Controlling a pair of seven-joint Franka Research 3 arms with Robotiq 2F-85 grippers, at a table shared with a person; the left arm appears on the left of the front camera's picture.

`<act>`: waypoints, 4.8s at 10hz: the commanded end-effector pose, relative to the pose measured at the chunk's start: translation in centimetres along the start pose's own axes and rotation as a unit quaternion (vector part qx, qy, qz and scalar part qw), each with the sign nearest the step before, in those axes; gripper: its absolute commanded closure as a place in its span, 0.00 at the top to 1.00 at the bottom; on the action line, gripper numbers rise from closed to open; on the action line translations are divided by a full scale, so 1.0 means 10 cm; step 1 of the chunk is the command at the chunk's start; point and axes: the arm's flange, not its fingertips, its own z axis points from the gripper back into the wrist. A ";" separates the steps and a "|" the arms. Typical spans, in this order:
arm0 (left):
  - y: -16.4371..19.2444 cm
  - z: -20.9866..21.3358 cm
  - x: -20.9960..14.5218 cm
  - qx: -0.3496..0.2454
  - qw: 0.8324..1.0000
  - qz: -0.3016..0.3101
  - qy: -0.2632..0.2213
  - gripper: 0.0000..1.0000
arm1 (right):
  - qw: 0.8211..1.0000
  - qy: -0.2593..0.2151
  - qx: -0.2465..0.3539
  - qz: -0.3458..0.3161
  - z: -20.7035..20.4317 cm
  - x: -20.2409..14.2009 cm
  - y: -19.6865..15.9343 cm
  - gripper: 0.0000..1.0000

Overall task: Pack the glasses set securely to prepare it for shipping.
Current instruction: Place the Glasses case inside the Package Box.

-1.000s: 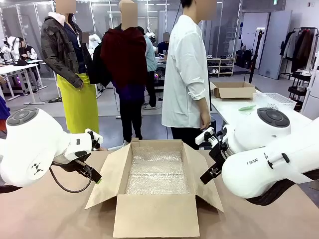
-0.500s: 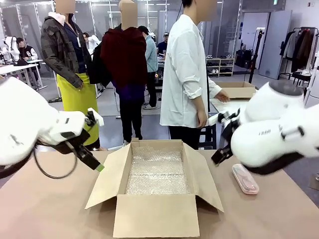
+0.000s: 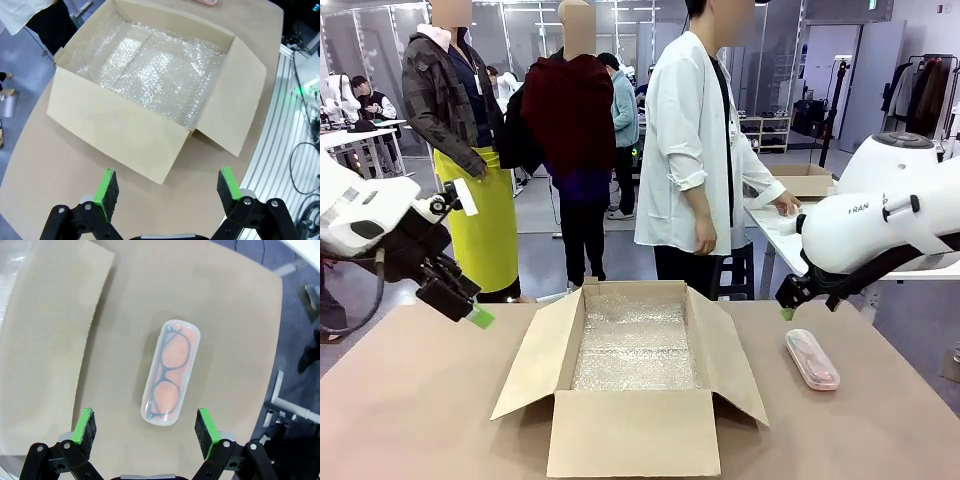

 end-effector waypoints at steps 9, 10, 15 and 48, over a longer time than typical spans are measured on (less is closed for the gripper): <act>0.01 -0.07 0.01 0.002 1.000 0.001 0.004 1.00 | 0.990 0.107 0.004 -0.088 -1.21 0.10 -0.38 1.00; 0.01 -0.07 0.01 0.002 1.000 0.001 0.004 1.00 | 0.990 0.110 0.005 -0.090 -1.30 0.11 -0.37 1.00; 0.01 -0.07 0.01 0.002 1.000 0.001 0.004 1.00 | 0.989 0.105 0.010 -0.101 -1.36 0.15 -0.39 0.81; 0.01 -0.07 0.01 0.002 1.000 0.001 0.004 1.00 | 0.828 0.085 0.080 0.548 -1.45 1.57 2.77 1.00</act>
